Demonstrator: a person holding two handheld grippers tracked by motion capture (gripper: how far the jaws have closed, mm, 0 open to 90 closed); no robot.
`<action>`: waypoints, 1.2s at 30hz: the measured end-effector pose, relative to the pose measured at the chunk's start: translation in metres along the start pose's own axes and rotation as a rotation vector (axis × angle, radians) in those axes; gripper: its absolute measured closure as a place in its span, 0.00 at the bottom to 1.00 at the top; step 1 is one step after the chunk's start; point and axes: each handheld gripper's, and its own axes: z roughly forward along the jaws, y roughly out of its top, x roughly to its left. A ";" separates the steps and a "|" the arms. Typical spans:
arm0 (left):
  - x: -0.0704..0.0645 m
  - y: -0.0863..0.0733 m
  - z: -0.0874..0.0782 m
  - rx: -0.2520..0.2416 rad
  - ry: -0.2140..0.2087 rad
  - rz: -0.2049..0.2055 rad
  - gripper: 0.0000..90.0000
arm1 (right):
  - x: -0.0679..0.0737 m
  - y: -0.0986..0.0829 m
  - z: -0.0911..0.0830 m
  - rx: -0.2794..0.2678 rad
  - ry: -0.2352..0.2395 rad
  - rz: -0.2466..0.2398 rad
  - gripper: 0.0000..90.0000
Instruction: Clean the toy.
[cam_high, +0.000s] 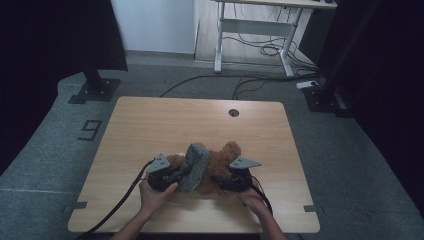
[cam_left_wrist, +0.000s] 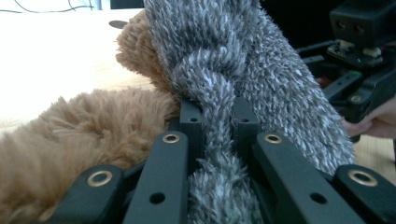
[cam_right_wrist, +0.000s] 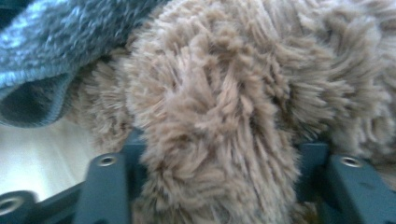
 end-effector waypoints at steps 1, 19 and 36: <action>0.001 0.001 0.001 0.000 0.003 -0.001 0.89 | 0.001 0.000 0.001 -0.003 -0.015 -0.005 0.50; 0.034 0.032 0.048 0.038 0.098 0.010 0.89 | -0.015 0.012 0.025 -0.083 -0.241 -0.018 0.59; -0.015 0.086 0.074 0.161 0.031 0.047 0.87 | 0.009 -0.006 0.007 -0.145 -0.248 -0.115 0.62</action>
